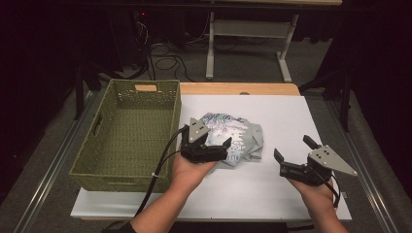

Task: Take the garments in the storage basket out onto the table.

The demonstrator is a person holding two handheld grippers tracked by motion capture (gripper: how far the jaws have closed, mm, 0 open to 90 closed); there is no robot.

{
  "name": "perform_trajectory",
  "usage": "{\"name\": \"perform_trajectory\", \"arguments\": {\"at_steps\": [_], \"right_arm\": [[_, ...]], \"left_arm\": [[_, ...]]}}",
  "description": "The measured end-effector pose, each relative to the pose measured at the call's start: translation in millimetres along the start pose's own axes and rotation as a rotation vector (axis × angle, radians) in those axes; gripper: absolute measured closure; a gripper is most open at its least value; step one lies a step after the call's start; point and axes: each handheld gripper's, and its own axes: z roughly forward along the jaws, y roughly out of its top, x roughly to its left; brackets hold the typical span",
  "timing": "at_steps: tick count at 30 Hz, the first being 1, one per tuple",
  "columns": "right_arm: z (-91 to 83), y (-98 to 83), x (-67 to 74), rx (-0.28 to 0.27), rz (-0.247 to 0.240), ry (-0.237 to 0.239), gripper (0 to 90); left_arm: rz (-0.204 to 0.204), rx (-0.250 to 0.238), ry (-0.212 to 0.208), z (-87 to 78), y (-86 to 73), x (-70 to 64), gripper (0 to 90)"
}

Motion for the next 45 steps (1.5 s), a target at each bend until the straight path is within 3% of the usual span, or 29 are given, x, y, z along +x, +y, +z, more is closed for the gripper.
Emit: {"name": "perform_trajectory", "arguments": {"at_steps": [5,13,20,27,31,45], "right_arm": [[0.5,-1.5,0.9,0.006,-0.003,0.002,0.7],[0.9,-4.9,3.2,0.016,-0.003,0.009,0.6],[-0.9,-13.4,6.1,0.039,0.007,0.023,0.6],[0.7,-21.7,9.3,0.054,0.018,0.036,0.6],[1.8,-22.8,10.1,0.058,0.022,0.038,0.6],[0.2,-21.9,8.3,0.049,0.028,0.036,0.6]], "left_arm": [[0.011,-0.006,-0.021,-6.9,-10.6,-2.8,1.0],[0.024,-0.009,-0.046,-16.7,-32.9,-9.5,0.1],[0.054,0.009,-0.063,-19.5,-57.2,-15.7,0.1],[0.054,0.039,-0.06,-18.9,-77.2,-12.4,0.1],[0.065,0.036,-0.053,-20.3,-78.6,-12.0,0.1],[0.047,0.033,-0.041,-21.2,-77.2,-7.5,0.1]]}}
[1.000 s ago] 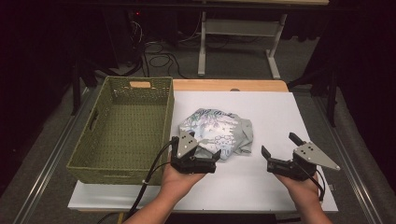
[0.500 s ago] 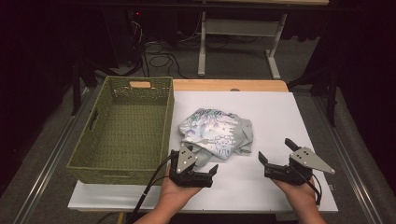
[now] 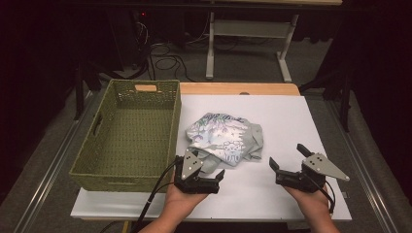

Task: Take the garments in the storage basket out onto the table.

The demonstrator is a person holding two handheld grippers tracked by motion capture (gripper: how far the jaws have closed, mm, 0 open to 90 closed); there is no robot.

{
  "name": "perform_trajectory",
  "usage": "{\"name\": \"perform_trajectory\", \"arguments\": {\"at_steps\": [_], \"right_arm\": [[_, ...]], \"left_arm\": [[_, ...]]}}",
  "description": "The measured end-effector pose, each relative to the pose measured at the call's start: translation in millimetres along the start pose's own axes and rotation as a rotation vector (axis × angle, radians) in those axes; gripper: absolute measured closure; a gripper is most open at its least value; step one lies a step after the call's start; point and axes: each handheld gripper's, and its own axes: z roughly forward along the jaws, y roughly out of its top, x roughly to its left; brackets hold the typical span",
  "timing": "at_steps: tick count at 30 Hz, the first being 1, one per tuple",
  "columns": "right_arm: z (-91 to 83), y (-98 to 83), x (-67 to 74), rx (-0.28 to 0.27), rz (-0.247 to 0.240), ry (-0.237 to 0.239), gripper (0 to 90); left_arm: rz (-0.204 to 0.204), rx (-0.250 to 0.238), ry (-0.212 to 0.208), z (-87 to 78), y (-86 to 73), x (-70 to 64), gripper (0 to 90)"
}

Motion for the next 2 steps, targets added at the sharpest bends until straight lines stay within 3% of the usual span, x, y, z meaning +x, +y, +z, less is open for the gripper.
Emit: {"name": "perform_trajectory", "arguments": {"at_steps": [2], "right_arm": [[0.1,0.1,-0.5,-0.001,0.001,0.001,0.6]], "left_arm": [[-0.002,0.0,0.0,-0.2,0.3,0.4,0.1]]}}
